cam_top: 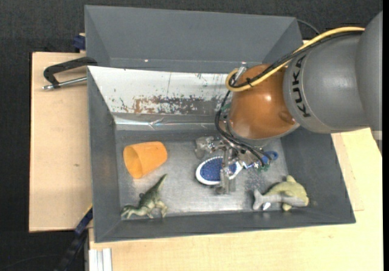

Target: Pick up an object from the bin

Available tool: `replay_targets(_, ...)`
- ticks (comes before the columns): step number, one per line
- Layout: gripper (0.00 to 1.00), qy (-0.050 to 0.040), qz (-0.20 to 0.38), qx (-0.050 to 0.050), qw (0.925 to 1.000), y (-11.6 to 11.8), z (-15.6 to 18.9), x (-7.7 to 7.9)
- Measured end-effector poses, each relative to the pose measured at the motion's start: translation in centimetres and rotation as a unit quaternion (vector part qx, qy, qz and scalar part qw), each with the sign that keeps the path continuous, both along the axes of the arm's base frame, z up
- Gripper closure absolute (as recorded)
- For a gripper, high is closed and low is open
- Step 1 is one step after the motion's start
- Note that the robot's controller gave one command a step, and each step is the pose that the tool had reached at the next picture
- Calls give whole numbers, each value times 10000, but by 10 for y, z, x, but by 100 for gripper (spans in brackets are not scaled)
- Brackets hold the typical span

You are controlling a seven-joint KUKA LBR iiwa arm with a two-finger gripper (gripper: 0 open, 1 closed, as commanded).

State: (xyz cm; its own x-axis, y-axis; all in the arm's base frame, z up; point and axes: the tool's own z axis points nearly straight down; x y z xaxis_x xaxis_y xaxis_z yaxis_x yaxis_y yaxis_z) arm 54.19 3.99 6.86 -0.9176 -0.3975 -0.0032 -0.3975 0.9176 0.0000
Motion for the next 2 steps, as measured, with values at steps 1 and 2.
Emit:
replay_targets(1,100,-7,-3,5,10000,1,2,0)
replay_targets(2,100,-47,-89,15,9999,44,164,-32)
